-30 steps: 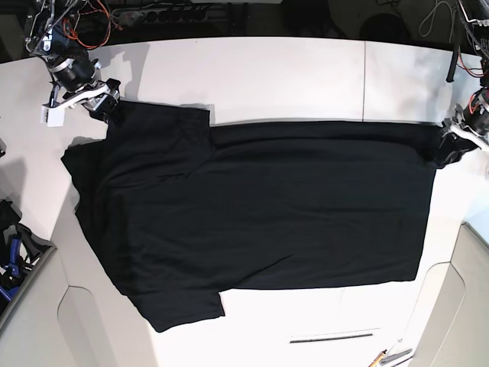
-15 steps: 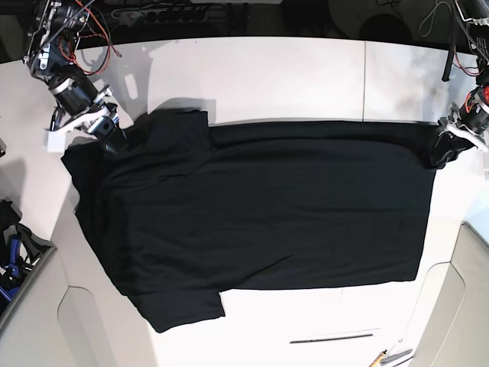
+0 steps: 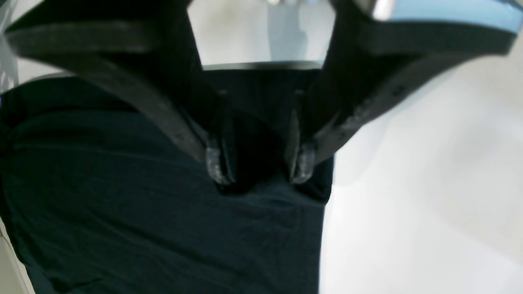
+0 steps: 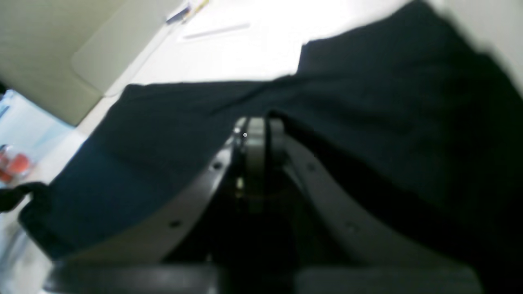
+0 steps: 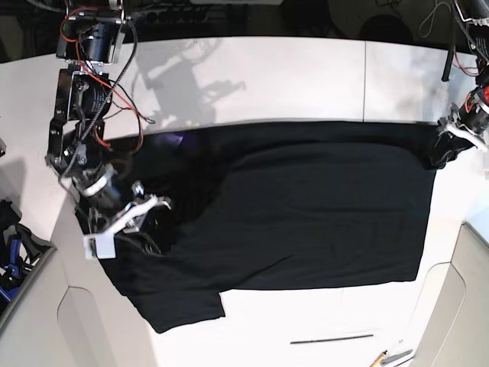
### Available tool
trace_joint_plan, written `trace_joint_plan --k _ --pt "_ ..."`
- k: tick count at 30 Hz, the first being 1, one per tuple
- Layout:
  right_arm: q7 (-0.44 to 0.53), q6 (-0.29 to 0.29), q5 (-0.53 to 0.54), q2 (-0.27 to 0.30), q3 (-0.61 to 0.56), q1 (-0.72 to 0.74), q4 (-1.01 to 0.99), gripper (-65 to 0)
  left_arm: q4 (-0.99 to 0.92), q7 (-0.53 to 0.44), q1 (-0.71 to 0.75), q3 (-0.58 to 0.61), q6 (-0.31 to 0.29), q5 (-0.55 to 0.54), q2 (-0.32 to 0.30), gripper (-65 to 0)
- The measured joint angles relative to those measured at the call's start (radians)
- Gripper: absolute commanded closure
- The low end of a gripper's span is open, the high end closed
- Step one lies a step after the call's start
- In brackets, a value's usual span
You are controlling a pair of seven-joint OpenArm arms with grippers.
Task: Fold the T-shirt properly
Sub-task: 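Release and regrasp the shirt edge with the right gripper further along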
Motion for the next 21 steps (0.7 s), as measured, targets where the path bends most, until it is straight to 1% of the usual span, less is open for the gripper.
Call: trace_joint_plan --k 1,2,3,4,7,11,12,13,14,16,18,19,21 --pt "0.0 -0.002 -0.013 0.0 -0.008 0.016 -0.007 -17.8 0.0 0.0 0.0 0.0 0.0 0.0 0.0 -23.7" --pt "0.0 -0.002 -0.019 0.0 -0.015 0.027 -0.013 -24.0 0.0 0.0 0.0 0.0 0.0 0.0 0.0 -23.7" --pt "0.0 -0.002 -0.019 0.0 -0.017 0.035 -0.016 -28.4 0.0 0.0 0.0 0.0 0.0 0.0 0.0 -23.7" --pt "0.0 -0.002 -0.019 0.0 -0.017 0.037 -0.016 -30.9 0.0 0.0 0.0 0.0 0.0 0.0 0.0 -23.7" --pt "-0.004 -0.002 -0.02 0.003 -0.016 0.034 -0.016 -31.5 0.0 0.0 0.0 0.0 0.0 0.0 0.0 -23.7" --pt "-0.06 -0.002 -0.022 0.002 -0.002 0.034 -0.017 -31.4 0.0 0.0 0.0 0.0 0.0 0.0 0.0 -23.7" --pt "-0.081 -0.002 -0.022 0.002 0.006 0.034 -0.017 -30.5 0.0 0.0 0.0 0.0 0.0 0.0 0.0 -23.7" --pt "-0.108 -0.002 -0.021 0.002 0.017 0.034 -0.017 -27.8 0.0 0.0 0.0 0.0 -0.016 -0.01 0.0 -23.7" --pt "-0.135 -0.002 -0.017 0.002 0.031 0.034 -0.017 -23.5 0.0 0.0 0.0 0.0 -0.017 -0.034 0.0 -23.6" --pt "-0.19 -0.002 0.019 0.002 0.064 0.034 -0.016 -12.1 0.0 0.0 0.0 -0.001 -0.02 -0.077 0.0 -23.6" --pt "-0.246 -0.002 0.071 0.002 0.107 0.034 -0.014 -1.2 0.008 0.009 0.0 -0.002 -0.02 -0.086 0.0 -23.6" --pt "-0.272 -0.002 0.1 0.002 0.131 0.034 -0.014 0.0 0.016 0.019 0.0 -0.002 -0.02 -0.086 0.0 -23.6" --pt "-0.303 0.001 0.141 0.002 0.18 0.031 -0.014 0.0 0.038 0.03 0.0 -0.002 -0.02 -0.084 0.0 -23.6"
